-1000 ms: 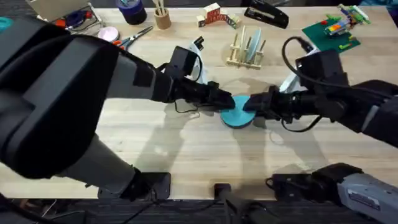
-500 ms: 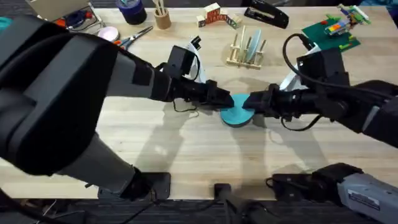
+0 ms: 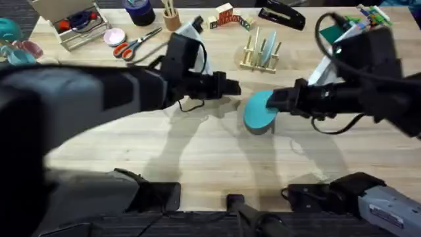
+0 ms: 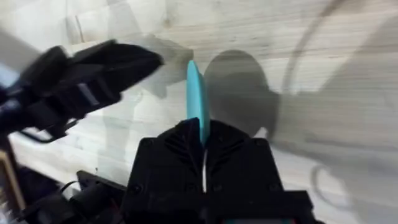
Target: Pick up the plates from the table one by one and place each into a slot on the dish rack.
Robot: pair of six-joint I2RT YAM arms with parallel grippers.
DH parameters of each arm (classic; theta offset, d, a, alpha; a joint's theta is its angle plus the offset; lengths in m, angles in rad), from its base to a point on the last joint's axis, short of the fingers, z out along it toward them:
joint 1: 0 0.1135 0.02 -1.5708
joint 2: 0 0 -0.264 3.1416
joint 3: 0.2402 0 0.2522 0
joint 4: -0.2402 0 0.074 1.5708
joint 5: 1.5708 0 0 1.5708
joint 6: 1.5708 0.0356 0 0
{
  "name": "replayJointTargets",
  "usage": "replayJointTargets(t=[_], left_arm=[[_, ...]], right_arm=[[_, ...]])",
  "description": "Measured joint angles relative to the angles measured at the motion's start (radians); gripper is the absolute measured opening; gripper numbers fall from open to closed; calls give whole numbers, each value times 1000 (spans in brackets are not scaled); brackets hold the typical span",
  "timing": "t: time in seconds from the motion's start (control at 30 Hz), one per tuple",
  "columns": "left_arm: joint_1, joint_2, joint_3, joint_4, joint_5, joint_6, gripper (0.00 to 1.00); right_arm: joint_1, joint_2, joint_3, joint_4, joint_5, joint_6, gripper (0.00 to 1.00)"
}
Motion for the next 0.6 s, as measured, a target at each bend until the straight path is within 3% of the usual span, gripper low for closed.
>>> replayJointTargets(t=[0.13,0.27,0.47,0.6], left_arm=[[0,-138,0,-125,-93,16,38],[0,-247,42,-395,-224,81,38],[0,-302,240,-771,-445,237,38],[0,-305,368,-933,-580,327,38]], right_arm=[[0,-1,117,-142,76,-37,32],[0,-1,234,-243,152,-74,32],[0,0,399,-383,263,-124,32],[0,22,501,-460,320,-142,32]])
